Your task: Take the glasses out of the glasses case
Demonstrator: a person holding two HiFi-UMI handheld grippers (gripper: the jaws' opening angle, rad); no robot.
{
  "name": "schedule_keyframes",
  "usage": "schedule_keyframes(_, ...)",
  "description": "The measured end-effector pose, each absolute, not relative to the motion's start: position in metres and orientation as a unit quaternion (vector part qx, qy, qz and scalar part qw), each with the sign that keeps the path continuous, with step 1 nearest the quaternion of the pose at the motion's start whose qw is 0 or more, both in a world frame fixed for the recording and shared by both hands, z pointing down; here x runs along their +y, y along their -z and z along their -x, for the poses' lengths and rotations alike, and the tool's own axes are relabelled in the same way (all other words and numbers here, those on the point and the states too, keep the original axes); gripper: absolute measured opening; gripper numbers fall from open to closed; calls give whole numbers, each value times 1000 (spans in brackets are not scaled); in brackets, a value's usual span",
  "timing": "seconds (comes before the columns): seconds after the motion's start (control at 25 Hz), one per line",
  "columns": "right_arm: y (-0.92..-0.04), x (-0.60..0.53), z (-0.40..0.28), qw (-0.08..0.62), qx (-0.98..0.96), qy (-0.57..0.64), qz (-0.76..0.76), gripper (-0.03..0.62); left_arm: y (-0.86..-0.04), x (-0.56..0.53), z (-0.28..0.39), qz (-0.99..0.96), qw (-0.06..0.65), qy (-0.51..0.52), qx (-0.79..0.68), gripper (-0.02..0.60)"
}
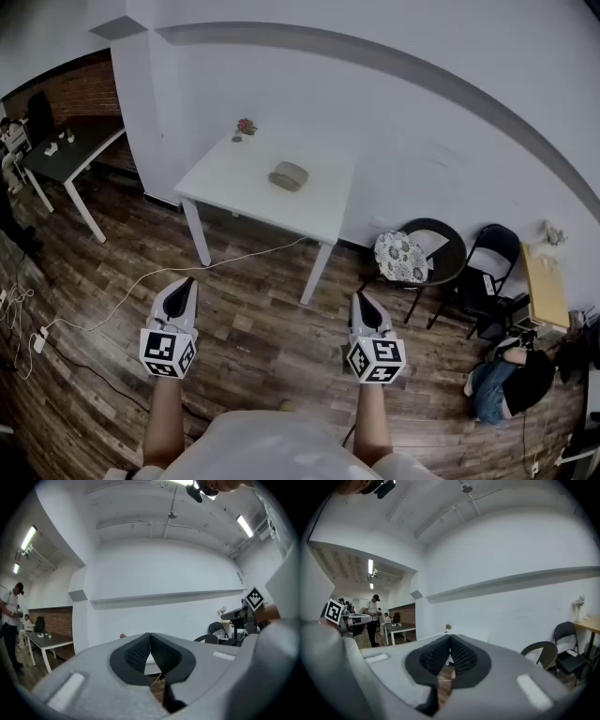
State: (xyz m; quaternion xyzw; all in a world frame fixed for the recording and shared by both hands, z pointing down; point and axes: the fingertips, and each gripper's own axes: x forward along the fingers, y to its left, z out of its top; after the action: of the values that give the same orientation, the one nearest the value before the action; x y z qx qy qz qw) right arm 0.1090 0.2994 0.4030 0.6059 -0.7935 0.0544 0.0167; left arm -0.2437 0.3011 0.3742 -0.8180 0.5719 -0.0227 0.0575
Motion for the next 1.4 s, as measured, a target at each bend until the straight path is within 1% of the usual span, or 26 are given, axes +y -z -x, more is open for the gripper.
schedule_keyframes(0.44, -399, 289, -110, 13, -796, -49, -603, 2, -370, 296, 244, 815, 62, 21, 576, 9)
schedule_keyframes(0.72, -396, 288, -113, -6, -795, -51, -604, 2, -374, 295, 237, 816, 63, 28, 574, 9)
schedule_keyframes(1.2, -398, 287, -109, 4, -798, -52, -601, 2, -375, 292, 236, 821, 59, 28, 568, 14)
schedule_keyframes(1.24, -398, 286, -109, 3, -798, -52, -601, 3, -374, 292, 237, 821, 58, 27, 568, 17)
schedule_keyframes(1.28, -397, 286, -108, 3, -798, -51, -601, 2, -375, 292, 237, 821, 56, 27, 568, 37)
schedule_keyframes(1.32, -397, 285, -108, 3, -798, -51, -600, 2, -375, 292, 238, 820, 55, 26, 569, 74)
schedule_keyframes(1.4, -398, 285, -106, 2, -799, -51, -599, 3, -375, 293, 240, 819, 55, 27, 570, 81)
